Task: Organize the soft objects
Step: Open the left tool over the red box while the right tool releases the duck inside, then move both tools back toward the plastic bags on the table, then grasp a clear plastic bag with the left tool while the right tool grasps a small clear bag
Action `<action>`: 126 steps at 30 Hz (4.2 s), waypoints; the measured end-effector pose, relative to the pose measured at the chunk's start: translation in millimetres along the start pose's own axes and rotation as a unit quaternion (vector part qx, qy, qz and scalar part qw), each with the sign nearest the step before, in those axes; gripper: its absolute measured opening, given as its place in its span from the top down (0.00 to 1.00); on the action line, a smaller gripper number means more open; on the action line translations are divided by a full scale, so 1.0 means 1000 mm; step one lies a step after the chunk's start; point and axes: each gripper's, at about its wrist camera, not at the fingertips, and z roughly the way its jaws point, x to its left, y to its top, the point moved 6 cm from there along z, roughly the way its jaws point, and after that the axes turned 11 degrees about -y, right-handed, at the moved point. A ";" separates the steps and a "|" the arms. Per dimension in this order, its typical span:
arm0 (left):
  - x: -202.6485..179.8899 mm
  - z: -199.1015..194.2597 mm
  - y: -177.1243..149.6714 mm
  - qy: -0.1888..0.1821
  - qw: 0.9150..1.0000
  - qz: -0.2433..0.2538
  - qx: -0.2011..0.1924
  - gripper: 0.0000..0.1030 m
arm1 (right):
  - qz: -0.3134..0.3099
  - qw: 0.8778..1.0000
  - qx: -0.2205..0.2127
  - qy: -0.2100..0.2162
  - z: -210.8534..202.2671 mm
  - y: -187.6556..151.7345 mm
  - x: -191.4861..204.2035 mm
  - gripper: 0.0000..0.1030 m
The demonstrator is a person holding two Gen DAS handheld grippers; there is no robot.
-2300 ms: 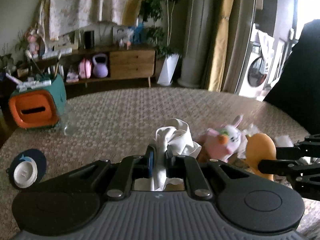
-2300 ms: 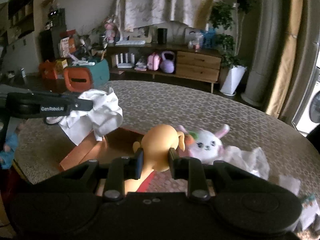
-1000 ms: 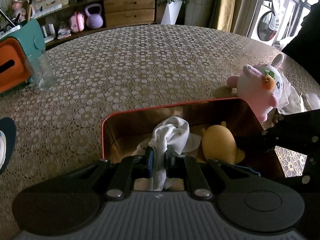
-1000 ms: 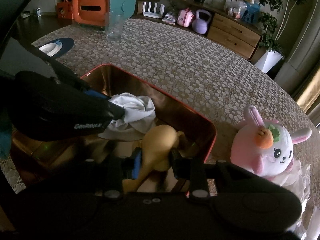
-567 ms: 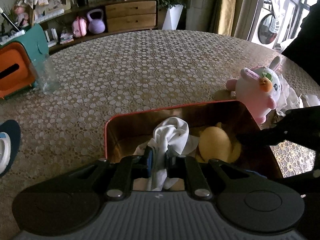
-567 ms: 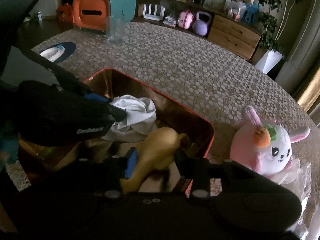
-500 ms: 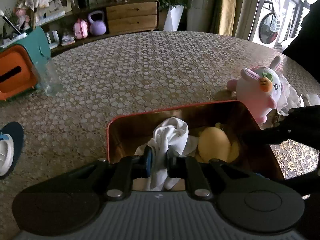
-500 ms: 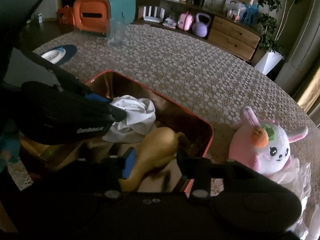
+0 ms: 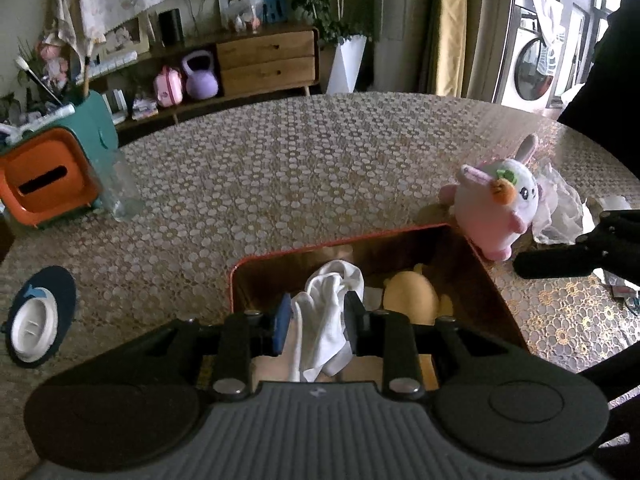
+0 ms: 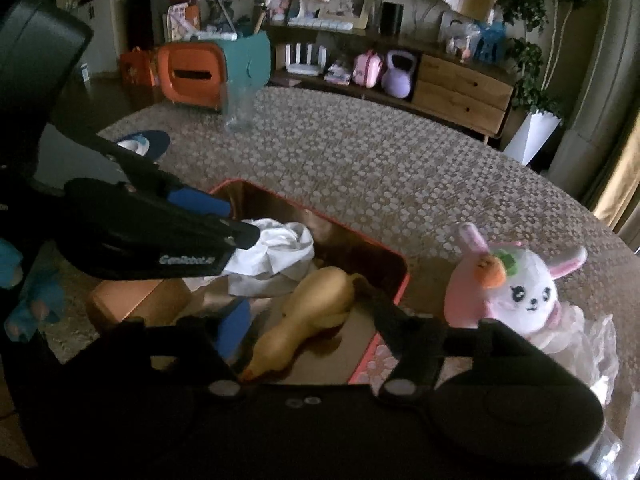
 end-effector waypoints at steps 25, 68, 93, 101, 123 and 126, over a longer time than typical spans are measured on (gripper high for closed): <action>-0.078 -0.074 0.007 -0.024 0.997 0.026 -0.064 0.25 | 0.062 0.996 -0.070 0.013 -0.107 -0.022 -0.039 0.07; -0.300 0.025 -0.003 -0.211 0.969 0.104 -0.075 0.00 | 0.279 0.935 -0.050 -0.213 -0.175 -0.226 -0.289 0.01; -0.323 0.149 0.020 -0.194 0.972 0.130 -0.010 0.01 | 0.347 0.890 0.036 -0.294 -0.106 -0.291 -0.412 0.20; -0.327 0.170 0.018 -0.201 0.969 0.143 0.012 0.13 | 0.329 0.900 0.043 -0.283 -0.082 -0.283 -0.412 0.31; -0.314 0.174 0.026 -0.229 0.968 0.104 0.020 0.76 | 0.331 0.899 0.048 -0.281 -0.064 -0.283 -0.417 0.85; -0.312 0.170 0.029 -0.231 0.968 0.097 0.016 0.83 | 0.335 0.898 0.041 -0.284 -0.068 -0.284 -0.417 0.93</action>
